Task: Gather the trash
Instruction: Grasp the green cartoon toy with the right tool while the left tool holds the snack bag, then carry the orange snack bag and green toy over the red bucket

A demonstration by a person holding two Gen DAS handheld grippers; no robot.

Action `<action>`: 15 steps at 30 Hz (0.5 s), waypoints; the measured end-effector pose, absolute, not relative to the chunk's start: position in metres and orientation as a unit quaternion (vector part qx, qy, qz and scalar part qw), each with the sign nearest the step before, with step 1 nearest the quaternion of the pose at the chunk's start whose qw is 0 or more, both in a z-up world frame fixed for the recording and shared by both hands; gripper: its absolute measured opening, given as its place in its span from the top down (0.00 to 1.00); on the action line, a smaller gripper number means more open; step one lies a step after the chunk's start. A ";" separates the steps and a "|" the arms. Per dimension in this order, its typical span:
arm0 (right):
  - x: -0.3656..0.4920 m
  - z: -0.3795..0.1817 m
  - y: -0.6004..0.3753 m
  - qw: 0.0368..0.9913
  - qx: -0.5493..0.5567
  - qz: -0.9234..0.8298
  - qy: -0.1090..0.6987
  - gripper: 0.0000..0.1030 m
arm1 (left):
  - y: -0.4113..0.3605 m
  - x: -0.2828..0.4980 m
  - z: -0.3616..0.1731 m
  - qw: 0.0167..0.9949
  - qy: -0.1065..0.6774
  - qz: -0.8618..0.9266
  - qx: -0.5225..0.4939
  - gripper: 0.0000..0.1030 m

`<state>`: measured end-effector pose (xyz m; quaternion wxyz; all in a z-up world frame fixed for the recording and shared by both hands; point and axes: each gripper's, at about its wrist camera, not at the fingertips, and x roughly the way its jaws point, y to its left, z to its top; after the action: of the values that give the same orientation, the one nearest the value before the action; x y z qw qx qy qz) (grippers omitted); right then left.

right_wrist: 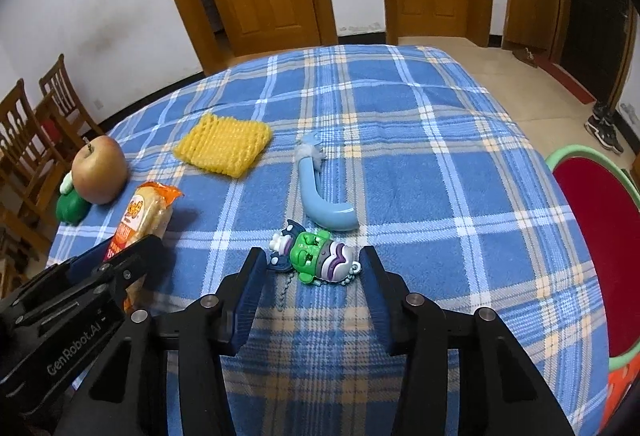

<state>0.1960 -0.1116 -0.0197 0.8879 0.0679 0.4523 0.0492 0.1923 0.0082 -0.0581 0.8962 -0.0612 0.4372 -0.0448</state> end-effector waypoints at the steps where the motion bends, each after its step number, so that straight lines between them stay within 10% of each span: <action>1: 0.195 -0.020 -0.112 0.887 0.069 0.051 0.453 0.53 | 0.008 0.192 -0.058 0.896 0.437 -0.045 -0.061 0.59; 15: 0.168 -0.008 -0.118 0.892 0.064 0.069 0.441 0.67 | 0.007 0.192 -0.058 0.896 0.438 -0.046 -0.059 0.59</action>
<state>0.1682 -0.1181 -0.0083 0.8923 0.0639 0.4415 0.0692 0.1924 0.0066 -0.0576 0.8960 -0.0586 0.4378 -0.0463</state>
